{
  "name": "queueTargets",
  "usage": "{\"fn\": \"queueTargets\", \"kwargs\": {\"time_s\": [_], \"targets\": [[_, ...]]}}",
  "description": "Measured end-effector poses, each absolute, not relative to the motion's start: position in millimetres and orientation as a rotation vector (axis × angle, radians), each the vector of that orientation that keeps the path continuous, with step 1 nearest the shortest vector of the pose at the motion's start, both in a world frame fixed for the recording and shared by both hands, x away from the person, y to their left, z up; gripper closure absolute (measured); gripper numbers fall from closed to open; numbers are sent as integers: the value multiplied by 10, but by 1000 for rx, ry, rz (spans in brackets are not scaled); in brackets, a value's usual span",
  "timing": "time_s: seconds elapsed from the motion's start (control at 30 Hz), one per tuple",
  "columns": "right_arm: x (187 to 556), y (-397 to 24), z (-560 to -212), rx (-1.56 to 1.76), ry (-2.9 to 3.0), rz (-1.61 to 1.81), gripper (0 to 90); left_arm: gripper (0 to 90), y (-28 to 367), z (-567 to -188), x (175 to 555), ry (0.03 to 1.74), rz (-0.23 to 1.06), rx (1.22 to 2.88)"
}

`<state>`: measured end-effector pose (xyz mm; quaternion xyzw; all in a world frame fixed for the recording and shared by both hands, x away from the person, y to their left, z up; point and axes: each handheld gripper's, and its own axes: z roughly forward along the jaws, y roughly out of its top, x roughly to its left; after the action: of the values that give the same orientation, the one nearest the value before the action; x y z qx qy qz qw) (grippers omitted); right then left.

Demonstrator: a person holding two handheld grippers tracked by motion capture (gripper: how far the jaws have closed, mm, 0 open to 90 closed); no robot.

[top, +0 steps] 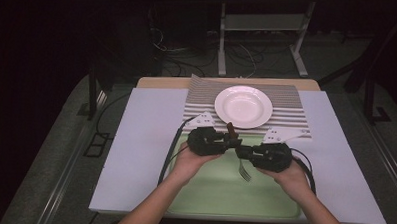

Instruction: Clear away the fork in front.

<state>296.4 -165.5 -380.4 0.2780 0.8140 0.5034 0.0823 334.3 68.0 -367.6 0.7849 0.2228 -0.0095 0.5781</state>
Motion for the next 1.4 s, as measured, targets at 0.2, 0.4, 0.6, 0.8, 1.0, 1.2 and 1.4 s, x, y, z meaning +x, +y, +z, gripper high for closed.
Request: {"fn": "queueTargets", "kwargs": {"time_s": [0.2, 0.4, 0.6, 0.8, 1.0, 1.2, 1.4], "targets": [[2960, -1643, -3794, 825, 2425, 1514, 768, 751, 690, -3660, 3345, 526, -60, 1810], [2952, -1648, -3787, 789, 2445, 1533, 594, 764, 728, -3600, 3331, 503, -38, 1801], [2967, -1710, -3853, 828, 2443, 1512, 260, 770, 857, -3532, 3357, 486, -23, 1799], [3005, -1848, -3920, 886, 2387, 1442, 154, 776, 928, -3488, 3363, 485, -1, 1817], [3033, -2054, -3986, 948, 2341, 1436, 113, 776, 1099, -3476, 3390, 489, -9, 1807], [2962, -2284, -4075, 974, 2306, 1415, 72, 774, 1302, -3439, 3391, 473, 0, 1813], [2820, -2449, -4183, 973, 2303, 1379, 33, 773, 1541, -3405, 3344, 486, 10, 1840]]}}
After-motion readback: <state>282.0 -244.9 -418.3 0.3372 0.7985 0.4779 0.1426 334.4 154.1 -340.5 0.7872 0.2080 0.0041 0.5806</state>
